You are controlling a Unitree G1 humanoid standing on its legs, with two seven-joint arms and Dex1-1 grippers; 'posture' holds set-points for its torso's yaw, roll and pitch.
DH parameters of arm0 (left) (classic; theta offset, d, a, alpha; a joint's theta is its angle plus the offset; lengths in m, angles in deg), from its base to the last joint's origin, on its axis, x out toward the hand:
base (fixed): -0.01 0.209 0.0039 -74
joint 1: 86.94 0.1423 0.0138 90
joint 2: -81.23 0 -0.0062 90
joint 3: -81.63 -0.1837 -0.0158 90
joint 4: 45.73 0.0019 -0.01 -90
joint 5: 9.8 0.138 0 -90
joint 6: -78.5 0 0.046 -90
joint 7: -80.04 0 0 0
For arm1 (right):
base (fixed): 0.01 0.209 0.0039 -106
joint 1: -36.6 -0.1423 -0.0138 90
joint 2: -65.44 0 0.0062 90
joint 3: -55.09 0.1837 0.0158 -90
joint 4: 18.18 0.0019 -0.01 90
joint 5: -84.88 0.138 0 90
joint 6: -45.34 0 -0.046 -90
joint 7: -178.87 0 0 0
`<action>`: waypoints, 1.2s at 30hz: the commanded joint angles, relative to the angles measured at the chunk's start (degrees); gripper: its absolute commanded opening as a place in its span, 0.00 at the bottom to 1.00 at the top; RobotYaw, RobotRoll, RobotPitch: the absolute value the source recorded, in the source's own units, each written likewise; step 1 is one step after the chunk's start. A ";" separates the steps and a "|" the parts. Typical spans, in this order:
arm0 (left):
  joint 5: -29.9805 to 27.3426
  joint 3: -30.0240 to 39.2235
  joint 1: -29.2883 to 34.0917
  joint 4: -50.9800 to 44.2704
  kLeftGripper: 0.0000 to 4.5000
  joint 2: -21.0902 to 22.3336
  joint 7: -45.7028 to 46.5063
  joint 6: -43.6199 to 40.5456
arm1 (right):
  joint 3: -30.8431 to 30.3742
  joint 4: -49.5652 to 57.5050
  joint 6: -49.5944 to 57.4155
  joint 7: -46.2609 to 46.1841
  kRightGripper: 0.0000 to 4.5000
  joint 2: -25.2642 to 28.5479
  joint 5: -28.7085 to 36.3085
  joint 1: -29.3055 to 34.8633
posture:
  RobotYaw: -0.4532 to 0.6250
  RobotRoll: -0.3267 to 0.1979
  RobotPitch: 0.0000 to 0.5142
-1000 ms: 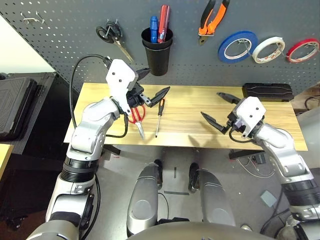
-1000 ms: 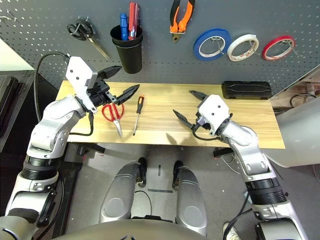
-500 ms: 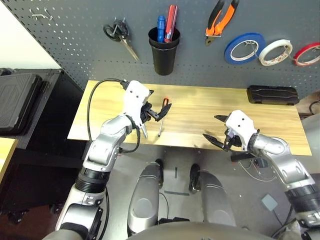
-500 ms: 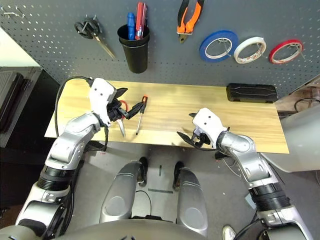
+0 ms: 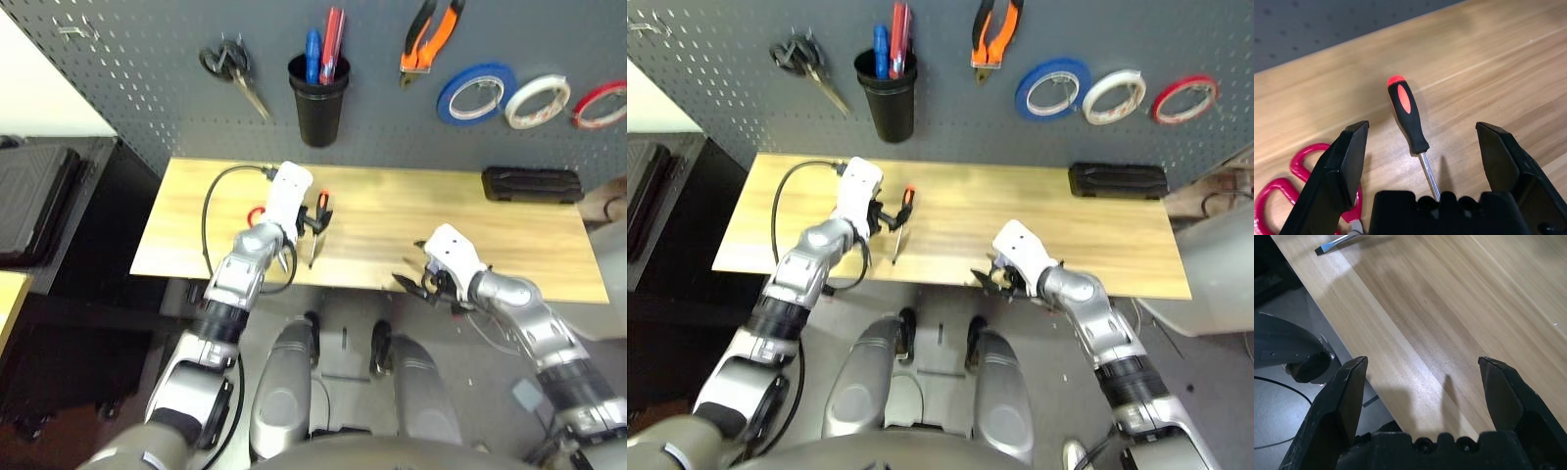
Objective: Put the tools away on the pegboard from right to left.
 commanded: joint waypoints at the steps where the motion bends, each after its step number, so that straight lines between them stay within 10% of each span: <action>1: 1.03 -0.09 -2.80 6.77 1.00 -1.86 0.75 -1.27 | -0.99 -0.55 -0.19 -0.07 1.00 -0.16 -0.69 1.34 | 0.54 0.62 0.63; 28: 4.71 5.40 -18.82 50.67 1.00 -8.20 10.88 13.64 | -0.08 8.14 3.87 -1.74 1.00 0.58 -1.07 5.43 | 0.43 0.62 0.65; 36: 4.65 7.19 -18.28 50.81 0.44 -9.13 11.58 14.14 | 0.13 7.39 2.78 -1.49 1.00 0.68 -0.88 4.51 | 0.44 0.62 0.62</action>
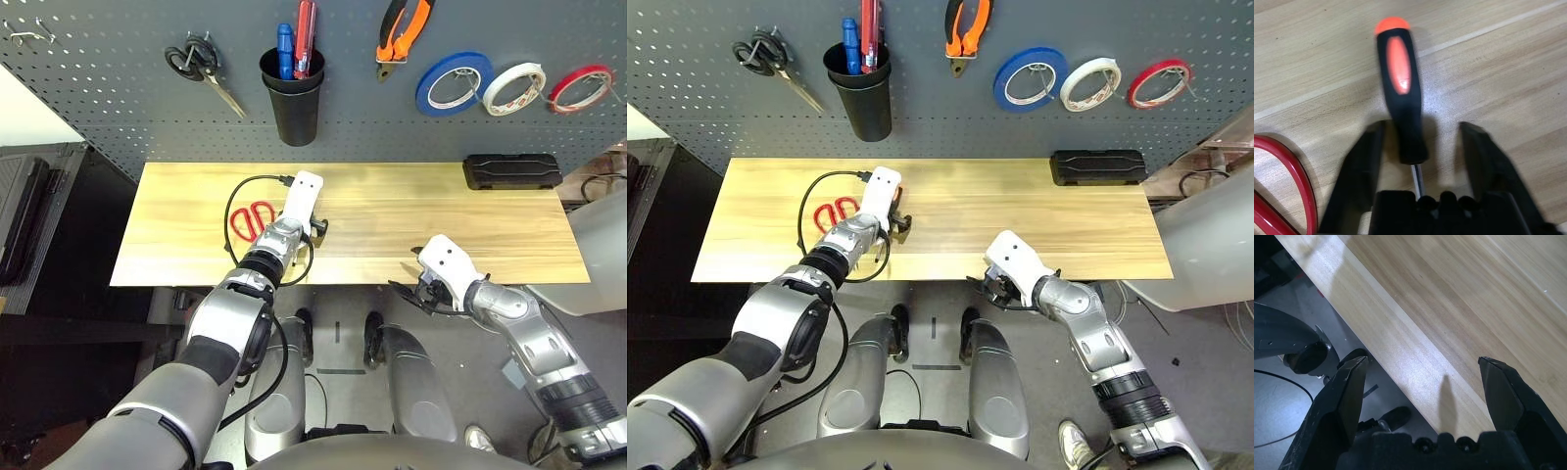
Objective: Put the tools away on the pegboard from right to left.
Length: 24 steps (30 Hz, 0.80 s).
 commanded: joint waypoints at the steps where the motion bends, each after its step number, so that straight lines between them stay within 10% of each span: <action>1: -0.11 0.88 1.47 1.82 0.36 -1.52 0.03 -0.58 | 0.33 -0.54 -0.71 0.34 1.00 0.49 0.37 0.25 | 0.44 0.62 0.62; 4: -1.09 2.41 1.80 -0.05 0.12 -1.99 0.51 0.13 | 0.40 -1.75 -1.56 0.47 1.00 0.42 0.49 -0.64 | 0.46 0.62 0.60; 11: -3.87 5.30 5.75 -13.58 0.12 -2.67 1.42 -7.04 | 0.59 -6.81 -5.04 0.90 1.00 0.25 0.75 -3.48 | 0.51 0.62 0.55; 24: -6.02 10.29 27.26 -69.46 0.12 -5.17 12.80 -33.42 | 0.56 -24.48 -14.70 1.53 1.00 -0.98 0.16 -14.38 | 0.62 0.62 0.49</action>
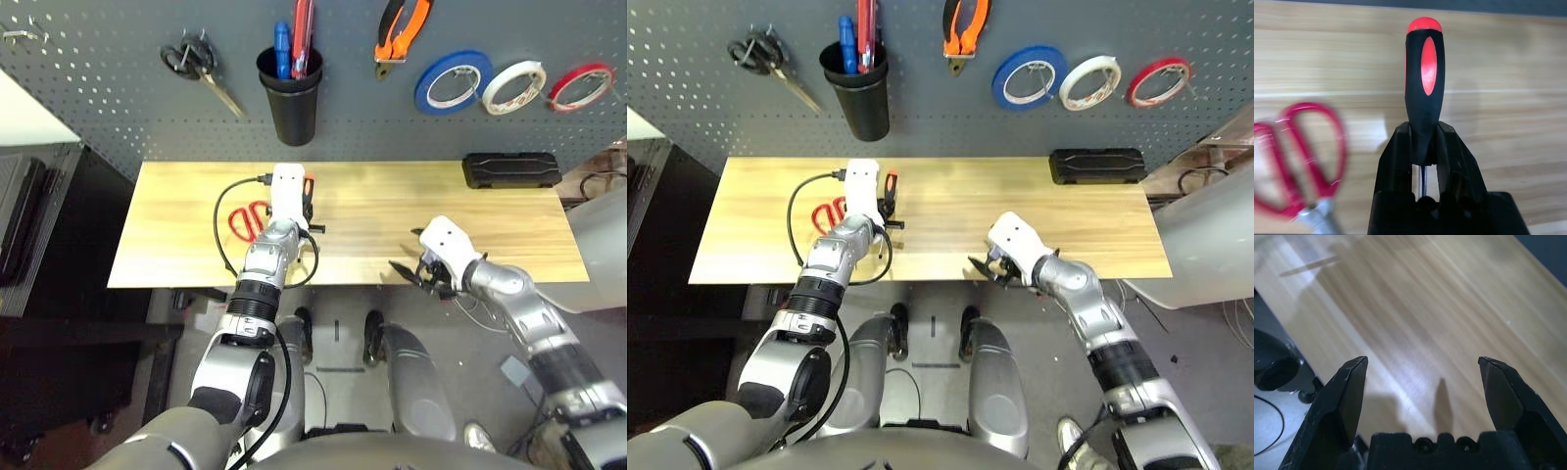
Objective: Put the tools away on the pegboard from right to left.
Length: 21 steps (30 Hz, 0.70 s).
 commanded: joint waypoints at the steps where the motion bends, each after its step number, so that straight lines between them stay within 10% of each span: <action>1: -0.65 2.72 3.79 -9.35 0.12 -0.99 3.16 -5.26 | 0.26 -5.28 -2.86 0.76 1.00 -0.14 -0.32 -1.67 | 0.62 0.62 0.49; 8: -1.51 7.61 8.52 -22.38 0.12 -1.38 5.97 -8.66 | -0.08 -13.40 -7.50 1.84 1.00 -0.45 -0.91 -6.39 | 0.68 0.62 0.47; 21: -8.71 9.41 15.14 -35.43 0.12 0.12 -1.26 9.50 | 2.91 -23.99 -17.78 5.05 1.00 -0.30 1.70 -11.21 | 0.75 0.62 0.43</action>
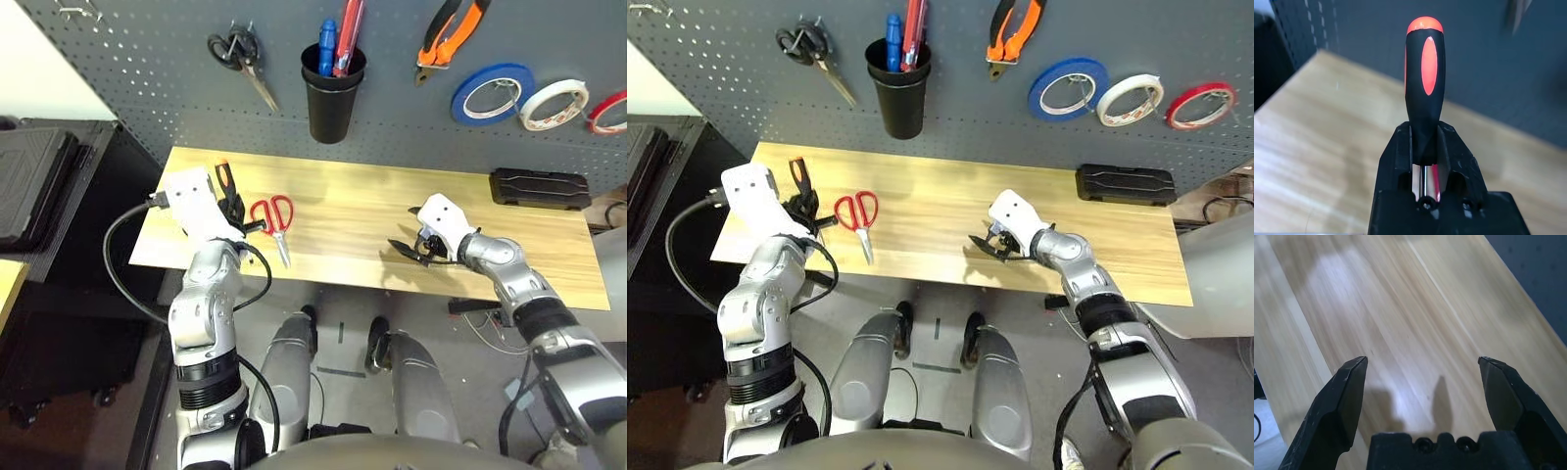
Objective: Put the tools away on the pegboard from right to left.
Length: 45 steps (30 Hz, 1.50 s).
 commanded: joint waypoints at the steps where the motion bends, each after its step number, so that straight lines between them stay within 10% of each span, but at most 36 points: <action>1: -2.97 0.73 -0.02 -3.70 0.12 0.86 -1.98 3.95 | 3.51 -1.40 -4.02 2.86 1.00 0.65 3.70 0.60 | 0.75 0.62 0.44; 22: -10.39 -0.23 -23.73 2.16 0.12 7.98 -3.38 4.21 | 21.30 21.48 11.35 18.17 1.00 6.31 29.91 6.77 | 0.62 0.62 0.42; 45: -9.63 -3.14 -37.04 18.28 0.12 8.38 -6.40 12.94 | 29.05 33.18 23.07 11.67 1.00 7.87 39.69 1.34 | 0.54 0.62 0.38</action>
